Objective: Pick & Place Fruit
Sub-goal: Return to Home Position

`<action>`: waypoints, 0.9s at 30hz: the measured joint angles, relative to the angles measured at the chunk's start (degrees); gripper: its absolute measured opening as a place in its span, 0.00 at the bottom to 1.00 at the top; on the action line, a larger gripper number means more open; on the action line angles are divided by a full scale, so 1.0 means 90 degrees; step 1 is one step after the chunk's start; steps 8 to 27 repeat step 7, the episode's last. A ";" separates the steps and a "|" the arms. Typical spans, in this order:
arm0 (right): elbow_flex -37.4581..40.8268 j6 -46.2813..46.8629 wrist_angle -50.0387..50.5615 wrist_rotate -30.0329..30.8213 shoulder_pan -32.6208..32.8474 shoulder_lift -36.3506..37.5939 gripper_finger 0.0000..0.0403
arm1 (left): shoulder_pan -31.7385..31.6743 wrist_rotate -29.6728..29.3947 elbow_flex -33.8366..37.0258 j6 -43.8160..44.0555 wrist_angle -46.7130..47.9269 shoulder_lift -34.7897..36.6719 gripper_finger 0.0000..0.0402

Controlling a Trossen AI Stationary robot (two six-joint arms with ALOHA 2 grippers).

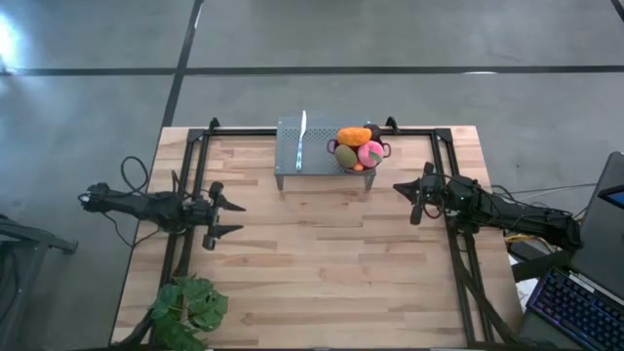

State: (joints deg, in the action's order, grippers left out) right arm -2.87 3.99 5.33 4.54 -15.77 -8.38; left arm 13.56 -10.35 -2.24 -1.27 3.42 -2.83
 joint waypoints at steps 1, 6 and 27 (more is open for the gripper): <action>0.0000 -0.0002 -0.0001 0.0001 0.0000 0.0000 0.02 | 0.0000 0.0000 0.0000 0.0000 0.0000 0.0000 0.58; 0.0000 0.0002 -0.0001 0.0000 0.0000 0.0000 0.02 | 0.0000 0.0000 0.0000 -0.0001 0.0000 0.0000 0.58; 0.0000 -0.0008 -0.0001 0.0000 0.0000 0.0000 0.02 | 0.0001 0.0000 0.0000 -0.0001 0.0000 0.0000 0.58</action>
